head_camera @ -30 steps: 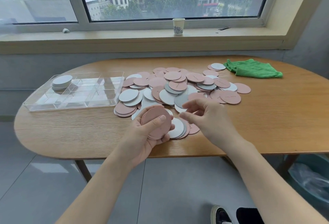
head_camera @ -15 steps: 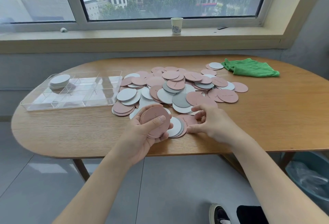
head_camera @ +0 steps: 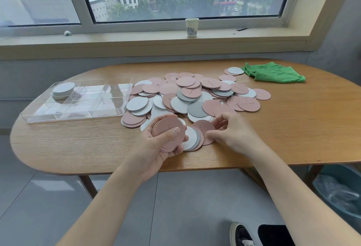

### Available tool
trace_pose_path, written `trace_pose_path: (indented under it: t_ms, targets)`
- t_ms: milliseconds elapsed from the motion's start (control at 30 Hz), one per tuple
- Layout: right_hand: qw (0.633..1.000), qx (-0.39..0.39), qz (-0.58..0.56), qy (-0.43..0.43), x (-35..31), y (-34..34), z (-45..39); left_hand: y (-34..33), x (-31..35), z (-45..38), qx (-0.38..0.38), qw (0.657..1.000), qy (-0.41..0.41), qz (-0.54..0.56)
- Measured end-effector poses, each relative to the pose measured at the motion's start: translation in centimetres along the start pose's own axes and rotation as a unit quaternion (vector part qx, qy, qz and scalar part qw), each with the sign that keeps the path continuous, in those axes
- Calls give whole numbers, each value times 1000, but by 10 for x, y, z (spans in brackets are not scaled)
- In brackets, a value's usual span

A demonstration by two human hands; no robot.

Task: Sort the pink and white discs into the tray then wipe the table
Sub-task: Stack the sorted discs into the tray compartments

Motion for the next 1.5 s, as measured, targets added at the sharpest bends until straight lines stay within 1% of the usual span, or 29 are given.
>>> trace_pose_path:
  t_ms: [100,233,367,467,567,667,833,900,967,1033,1100,1167,1333,1500]
  targets:
    - [997,63,-33,-4,4,9,0,1,-1,-1,-5,1000,1,5]
    - [989,82,-122,-16,3,26,0,2,-2,-2,-10,1000,1,7]
    - [970,65,-234,2,-13,30,7,2,-2,-3,-13,1000,-3,9]
    - [964,8,-266,8,-27,21,18,1,0,-2,-20,1000,-13,4]
    - [966,-35,-254,17,-36,3,27,0,0,-2,-31,999,-17,17]
    - [968,-48,-247,27,-40,-13,33,0,0,-1,-28,999,-20,10]
    - [977,-8,-195,80,-43,-20,34,2,0,1,-20,1000,-12,3]
    - [981,24,-176,80,-38,-13,27,3,1,1,-8,1000,-10,7]
    - [990,30,-124,67,-31,-3,18,3,1,0,-4,1000,-10,9]
    - [997,-12,-44,62,-22,3,14,4,1,0,-2,1000,-8,15]
    - [995,-73,22,66,-17,4,15,5,0,-1,-1,1000,-2,21]
    - [991,-100,49,79,-14,-1,19,4,0,-2,4,1000,2,19]
    - [991,-94,33,88,-15,-9,21,3,-1,-3,9,1000,-1,19]
    - [993,-110,-4,46,-15,-13,20,1,-2,-2,20,1000,-1,24]
Point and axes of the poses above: each hand's wrist, its own z-axis away from the middle knuckle, its own y-axis out of the back of the hand, x = y × z, the point moved 3 cm from there along -z, towards the middle knuckle, and after that the axes turned 15 degrees about x, right-handed, at the moved point
